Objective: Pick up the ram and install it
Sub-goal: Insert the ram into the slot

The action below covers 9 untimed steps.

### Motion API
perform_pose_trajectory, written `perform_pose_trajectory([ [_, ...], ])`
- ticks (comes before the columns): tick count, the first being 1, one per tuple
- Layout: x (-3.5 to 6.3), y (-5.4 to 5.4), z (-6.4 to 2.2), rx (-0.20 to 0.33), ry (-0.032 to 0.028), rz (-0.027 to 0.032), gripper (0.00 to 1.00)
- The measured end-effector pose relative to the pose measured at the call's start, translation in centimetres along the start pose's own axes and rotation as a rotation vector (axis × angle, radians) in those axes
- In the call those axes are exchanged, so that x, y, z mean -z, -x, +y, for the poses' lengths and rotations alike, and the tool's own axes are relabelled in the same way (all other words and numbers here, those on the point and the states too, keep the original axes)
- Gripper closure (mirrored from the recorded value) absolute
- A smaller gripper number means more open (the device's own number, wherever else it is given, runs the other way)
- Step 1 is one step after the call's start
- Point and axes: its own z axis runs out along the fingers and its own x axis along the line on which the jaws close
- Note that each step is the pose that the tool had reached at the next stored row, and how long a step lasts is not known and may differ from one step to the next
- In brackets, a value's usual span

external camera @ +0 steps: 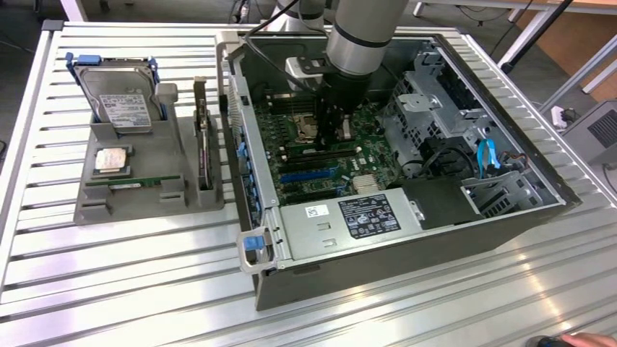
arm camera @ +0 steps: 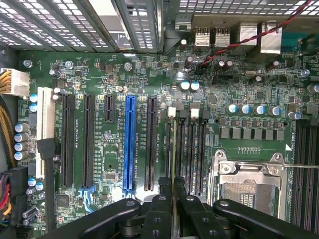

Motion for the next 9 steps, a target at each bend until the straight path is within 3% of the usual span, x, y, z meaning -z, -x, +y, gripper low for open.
perform_pose_trajectory([
  [9,0.0,0.0,0.0,-0.031,0.0009,-0.0012,0.87],
])
